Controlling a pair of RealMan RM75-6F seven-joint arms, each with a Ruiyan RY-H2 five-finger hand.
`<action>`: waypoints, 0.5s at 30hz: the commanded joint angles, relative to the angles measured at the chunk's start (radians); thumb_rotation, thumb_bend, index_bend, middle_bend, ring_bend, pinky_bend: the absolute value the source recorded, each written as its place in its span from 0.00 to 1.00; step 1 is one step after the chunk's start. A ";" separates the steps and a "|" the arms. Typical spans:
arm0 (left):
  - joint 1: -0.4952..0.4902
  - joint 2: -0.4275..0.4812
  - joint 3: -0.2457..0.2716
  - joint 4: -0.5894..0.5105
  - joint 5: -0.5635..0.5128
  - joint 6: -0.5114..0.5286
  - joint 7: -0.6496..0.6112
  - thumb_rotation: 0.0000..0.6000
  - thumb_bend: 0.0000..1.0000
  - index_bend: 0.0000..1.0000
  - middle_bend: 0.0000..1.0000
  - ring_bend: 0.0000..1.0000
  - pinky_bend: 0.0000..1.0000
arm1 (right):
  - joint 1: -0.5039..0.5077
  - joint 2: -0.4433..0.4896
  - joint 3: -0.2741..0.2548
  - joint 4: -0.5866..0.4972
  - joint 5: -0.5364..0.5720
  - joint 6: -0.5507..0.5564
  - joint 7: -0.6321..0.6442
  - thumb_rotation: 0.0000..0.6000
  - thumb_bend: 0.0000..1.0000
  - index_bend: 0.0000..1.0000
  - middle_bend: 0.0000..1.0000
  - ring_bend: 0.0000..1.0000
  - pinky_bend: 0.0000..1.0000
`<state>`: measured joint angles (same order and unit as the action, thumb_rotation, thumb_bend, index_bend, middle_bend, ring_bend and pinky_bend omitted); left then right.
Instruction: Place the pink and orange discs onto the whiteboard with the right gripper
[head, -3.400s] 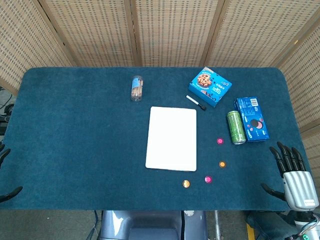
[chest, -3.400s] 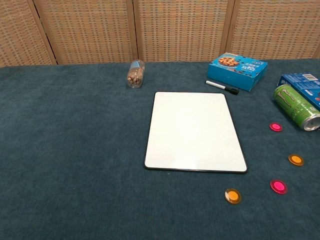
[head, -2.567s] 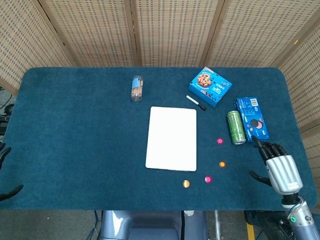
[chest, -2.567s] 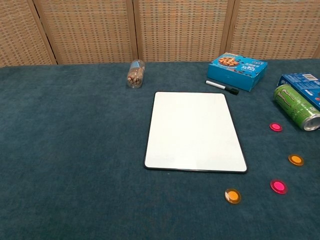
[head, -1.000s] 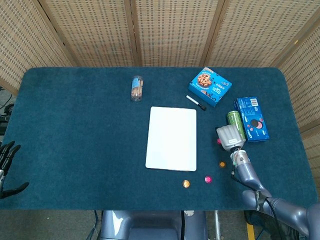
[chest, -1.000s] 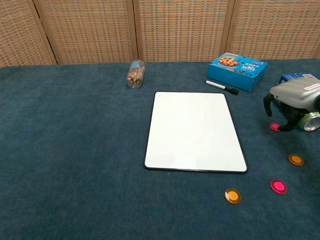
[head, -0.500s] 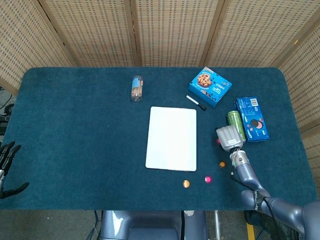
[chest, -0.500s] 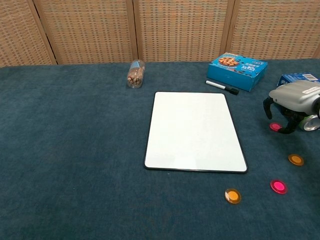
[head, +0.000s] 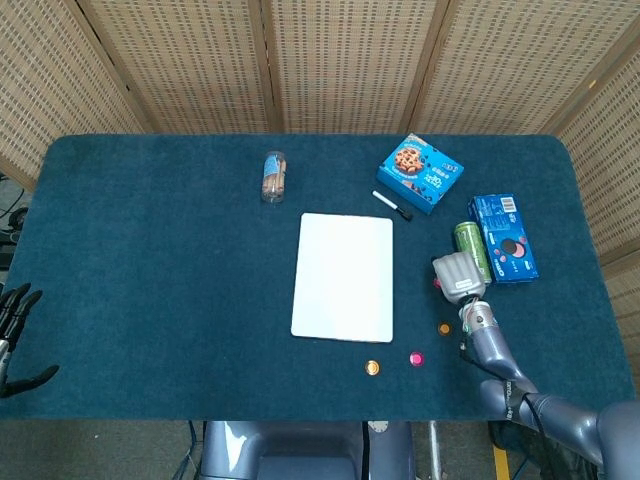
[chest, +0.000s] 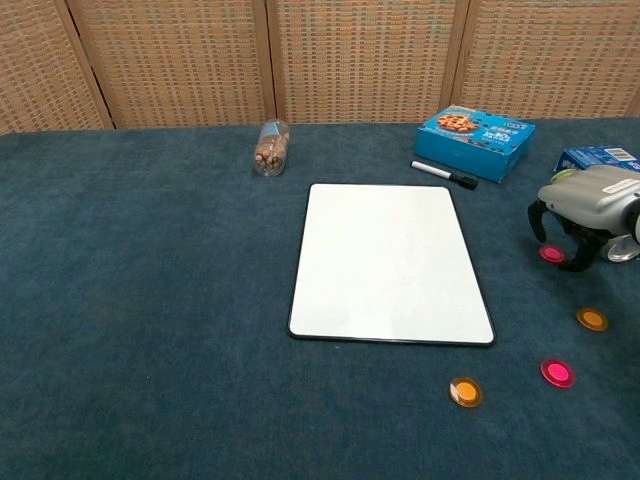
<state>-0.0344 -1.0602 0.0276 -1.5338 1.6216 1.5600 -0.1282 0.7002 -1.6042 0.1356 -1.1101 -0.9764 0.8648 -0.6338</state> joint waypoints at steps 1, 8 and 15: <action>0.000 0.000 0.000 0.000 0.000 -0.001 0.000 1.00 0.00 0.00 0.00 0.00 0.00 | 0.002 -0.003 -0.003 0.003 0.001 0.000 -0.004 1.00 0.31 0.42 0.96 0.95 1.00; 0.000 0.000 0.000 0.000 -0.002 0.000 0.000 1.00 0.00 0.00 0.00 0.00 0.00 | 0.006 -0.008 -0.006 0.007 0.013 -0.002 -0.020 1.00 0.31 0.44 0.96 0.95 1.00; -0.001 -0.001 -0.001 0.000 -0.005 -0.003 0.003 1.00 0.00 0.00 0.00 0.00 0.00 | 0.008 -0.009 -0.008 0.003 0.022 -0.006 -0.020 1.00 0.35 0.51 0.96 0.95 1.00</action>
<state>-0.0348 -1.0609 0.0264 -1.5337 1.6165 1.5576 -0.1256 0.7081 -1.6137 0.1271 -1.1057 -0.9544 0.8586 -0.6555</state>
